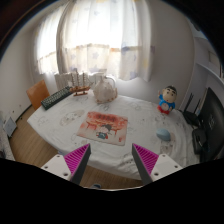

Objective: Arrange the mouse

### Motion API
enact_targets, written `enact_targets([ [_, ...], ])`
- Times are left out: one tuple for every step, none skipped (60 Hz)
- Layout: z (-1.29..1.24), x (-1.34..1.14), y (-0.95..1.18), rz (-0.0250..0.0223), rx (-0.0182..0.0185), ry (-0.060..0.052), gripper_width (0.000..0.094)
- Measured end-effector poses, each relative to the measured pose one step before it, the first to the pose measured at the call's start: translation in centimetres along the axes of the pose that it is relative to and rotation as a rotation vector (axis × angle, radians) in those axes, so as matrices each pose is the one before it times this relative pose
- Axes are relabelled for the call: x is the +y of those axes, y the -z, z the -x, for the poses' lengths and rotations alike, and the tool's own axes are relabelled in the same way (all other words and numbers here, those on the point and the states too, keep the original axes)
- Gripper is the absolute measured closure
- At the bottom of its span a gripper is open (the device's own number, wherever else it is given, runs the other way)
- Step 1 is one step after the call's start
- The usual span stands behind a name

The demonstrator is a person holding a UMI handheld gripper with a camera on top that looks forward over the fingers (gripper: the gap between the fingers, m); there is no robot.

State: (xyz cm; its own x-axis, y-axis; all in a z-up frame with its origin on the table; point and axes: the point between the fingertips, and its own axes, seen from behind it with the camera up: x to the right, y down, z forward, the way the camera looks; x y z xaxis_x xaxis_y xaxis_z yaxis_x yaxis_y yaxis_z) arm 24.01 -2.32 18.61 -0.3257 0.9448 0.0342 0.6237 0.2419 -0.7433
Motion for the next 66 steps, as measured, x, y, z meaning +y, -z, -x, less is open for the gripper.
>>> enact_targets([
  [-0.182, 0.04, -0.007, 0.00085, 0.00467, -0.0063, 0.0084],
  [-0.271, 0.059, -0.011, 0.00026, 0.00542, -0.0066, 0.0085],
  [-0.561, 0.103, 0.029, 0.00015, 0.00668, -0.0074, 0.0084],
  [-0.608, 0.082, 0.005, -0.00076, 0.00773, -0.0069, 0.0083],
  [-0.623, 0.118, 0.02, -0.00115, 0.00908, -0.0062, 0.0083],
  [-0.743, 0.107, -0.009, -0.00213, 0.01018, -0.0056, 0.0082],
  [-0.779, 0.103, 0.013, -0.00255, 0.01048, -0.0053, 0.0082],
  [-0.864, 0.149, -0.005, -0.00312, 0.0112, -0.0044, 0.0083],
  [-0.856, 0.126, 0.008, -0.00329, 0.01184, -0.0053, 0.0083],
  [-0.958, 0.133, 0.013, -0.00301, 0.01342, -0.0058, 0.0083],
  [0.232, -0.144, 0.134, -0.00436, 0.02225, -0.0079, 0.0082],
  [-1.899, 0.6, -0.345, -0.00567, 0.00934, -0.0059, 0.0081],
  [-1.053, 0.224, -0.05, -0.00156, 0.01538, -0.0074, 0.008],
  [-1.027, 0.201, -0.022, -0.00029, 0.01347, -0.0076, 0.0081],
  [-0.8, 0.206, 0.074, 0.00047, 0.01536, -0.0084, 0.0081],
  [-0.89, 0.211, -0.049, -0.00069, 0.01074, -0.0076, 0.0081],
  [-0.841, 0.238, -0.062, -0.00086, 0.00907, -0.0077, 0.0082],
  [-0.815, 0.216, -0.084, -0.00045, 0.00932, -0.0085, 0.008],
  [-0.825, 0.195, -0.074, -0.00045, 0.00968, -0.0089, 0.0081],
  [-0.723, 0.208, -0.064, -0.00139, 0.00982, -0.0091, 0.008],
  [-0.702, 0.198, -0.098, -0.00153, 0.00836, -0.0082, 0.0079],
  [-0.656, 0.191, -0.098, -0.00147, 0.00703, -0.0064, 0.008],
  [-0.599, 0.209, -0.153, -0.00059, 0.00641, -0.0059, 0.008],
  [-0.589, 0.209, -0.182, -0.00004, 0.00651, -0.005, 0.0081],
  [-0.577, 0.174, -0.174, -0.00005, 0.00594, -0.005, 0.0081],
  [-0.513, 0.157, -0.165, -0.00097, 0.00553, -0.0051, 0.0081],
  [-0.483, 0.158, -0.184, -0.00204, 0.00455, -0.0045, 0.008],
  [-0.453, 0.088, -0.161, -0.00178, 0.0041, -0.0038, 0.008],
  [-0.434, 0.084, -0.208, -0.00286, 0.00358, -0.0032, 0.0079],
  [-0.398, 0.066, -0.182, -0.00381, 0.00202, -0.0027, 0.0081],
  [-0.367, 0.024, -0.195, -0.00505, 0.00061, -0.0015, 0.008],
  [-0.302, 0.026, -0.212, -0.00551, -0.00001, -0.0013, 0.008],
  [-0.296, -0.015, -0.226, -0.00564, -0.00009, -0.0011, 0.008],
  [-0.275, 0.008, -0.286, -0.0053, 0.00018, -0.0008, 0.0081],
  [-0.261, 0.0, -0.297, -0.00466, 0.00073, -0.0008, 0.0081],
  [-0.246, 0.018, -0.308, -0.00399, 0.00085, -0.0014, 0.0082],
  [-0.196, -0.002, -0.344, -0.00395, 0.00034, -0.0017, 0.0082],
  [-0.167, -0.004, -0.357, -0.00389, -0.0006, -0.0013, 0.0084],
  [-0.147, 0.01, -0.407, -0.00365, -0.00143, -0.0015, 0.0084],
  [-0.061, -0.017, -0.401, -0.00413, -0.00162, -0.0015, 0.0085],
  [-0.117, -0.018, -0.422, -0.00402, -0.0015, -0.0015, 0.0083],
  [-0.09, 0.013, -0.456, -0.0034, -0.00128, -0.0007, 0.0083],
  [-0.119, -0.011, -0.498, -0.00349, -0.00148, -0.0004, 0.0084],
  [-0.141, -0.022, -0.48, -0.00325, -0.0008, -0.0002, 0.0083],
  [-0.154, -0.024, -0.505, -0.00314, 0.00055, -0.0003, 0.0083],
  [-0.168, -0.006, -0.536, -0.00297, 0.00132, -0.0004, 0.0083],
  [-0.187, -0.035, -0.543, -0.00291, 0.00298, -0.0001, 0.0083],
  [-0.178, -0.023, -0.558, -0.00305, 0.00348, 0.0009, 0.0083],
  [-0.193, -0.007, -0.594, -0.00334, 0.00344, 0.0019, 0.0084],
  [-0.191, 0.016, -0.637, -0.00383, 0.00373, 0.0026, 0.0084],
  [-0.137, 0.013, -0.631, -0.0027, 0.00312, 0.0024, 0.0083],
  [-0.138, 0.033, -0.628, -0.00278, 0.0026, 0.0019, 0.0083],
  [-0.152, 0.056, -0.646, -0.00294, 0.00232, 0.0012, 0.0082],
  [-0.101, 0.035, -0.668, -0.00239, 0.00162, 0.0006, 0.0085],
  [-0.069, 0.073, -0.671, -0.00205, 0.00033, 0.0006, 0.0084],
  [-0.04, 0.099, -0.69, -0.00084, -0.00027, -0.0002, 0.0083],
  [-0.074, 0.135, -0.686, 0.00035, -0.00043, -0.0015, 0.0083],
  [-0.08, 0.159, -0.75, 0.00213, 0.00038, -0.0043, 0.0082],
  [-0.05, 0.124, -0.681, 0.00199, 0.00029, -0.0048, 0.0083],
  [-0.08, 0.114, -0.661, 0.00162, 0.00008, -0.0058, 0.0083],
  [-0.083, 0.076, -0.685, 0.00154, 0.00087, -0.0065, 0.0083],
  [-0.101, 0.103, -0.678, 0.00195, 0.00043, -0.006, 0.0083],
  [-0.098, 0.134, -0.677, 0.00343, 0.00085, -0.0043, 0.0085],
  [-0.106, 0.117, -0.659, 0.00403, 0.00099, -0.003, 0.0083],
  [-0.097, 0.102, -0.644, 0.00422, 0.00108, -0.0024, 0.0083],
  [-0.112, 0.159, -0.67, 0.00096, 0.00125, -0.0005, 0.0083],
])
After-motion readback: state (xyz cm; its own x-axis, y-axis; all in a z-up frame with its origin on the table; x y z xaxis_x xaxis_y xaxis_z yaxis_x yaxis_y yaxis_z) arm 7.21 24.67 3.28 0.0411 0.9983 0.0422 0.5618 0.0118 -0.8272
